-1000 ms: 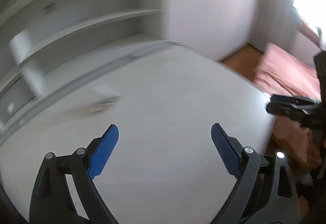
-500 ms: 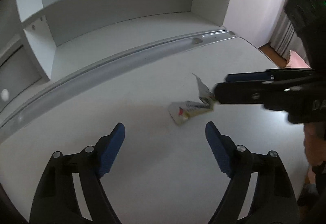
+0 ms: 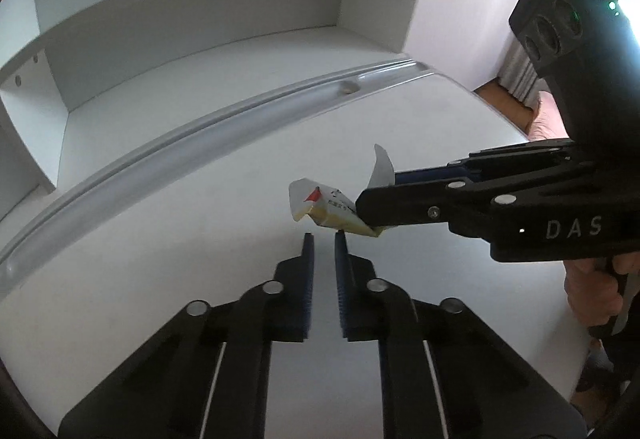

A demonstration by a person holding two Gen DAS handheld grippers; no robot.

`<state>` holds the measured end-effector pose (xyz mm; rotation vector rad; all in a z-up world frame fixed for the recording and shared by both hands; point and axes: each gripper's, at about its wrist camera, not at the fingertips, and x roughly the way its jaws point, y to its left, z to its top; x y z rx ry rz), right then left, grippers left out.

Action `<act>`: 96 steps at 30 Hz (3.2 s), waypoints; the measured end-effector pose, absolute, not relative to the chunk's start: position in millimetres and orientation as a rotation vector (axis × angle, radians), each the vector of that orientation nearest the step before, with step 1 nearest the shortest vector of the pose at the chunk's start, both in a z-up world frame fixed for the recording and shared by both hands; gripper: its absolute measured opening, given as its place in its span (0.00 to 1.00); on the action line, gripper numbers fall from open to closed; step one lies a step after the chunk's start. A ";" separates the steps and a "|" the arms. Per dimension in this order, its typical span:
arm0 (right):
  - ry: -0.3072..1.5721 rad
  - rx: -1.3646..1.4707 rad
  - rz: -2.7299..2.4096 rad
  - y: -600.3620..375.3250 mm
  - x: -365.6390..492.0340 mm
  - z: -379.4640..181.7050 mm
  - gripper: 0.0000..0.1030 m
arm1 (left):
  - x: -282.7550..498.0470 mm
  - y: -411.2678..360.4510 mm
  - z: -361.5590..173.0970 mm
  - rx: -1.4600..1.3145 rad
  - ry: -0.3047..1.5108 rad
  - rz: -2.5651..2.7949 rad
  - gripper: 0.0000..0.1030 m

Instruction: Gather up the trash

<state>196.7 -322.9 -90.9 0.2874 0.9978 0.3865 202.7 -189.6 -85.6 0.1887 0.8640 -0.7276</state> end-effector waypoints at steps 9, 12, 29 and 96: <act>0.914 0.359 0.290 -384.0 92.5 -63.8 0.20 | 128.5 -237.1 -52.3 0.236 0.816 -0.818 0.00; 0.873 0.400 0.201 -420.0 35.2 -58.0 0.20 | 87.2 -269.8 -42.3 0.265 0.796 -0.876 0.00; 0.817 0.663 -0.514 -619.7 -256.3 -132.2 0.20 | -103.3 -495.1 -104.8 0.453 0.827 -1.236 0.00; 0.713 0.049 0.158 -278.4 -22.2 -30.9 0.75 | 3.1 -21.6 -17.7 0.027 0.648 -0.107 0.91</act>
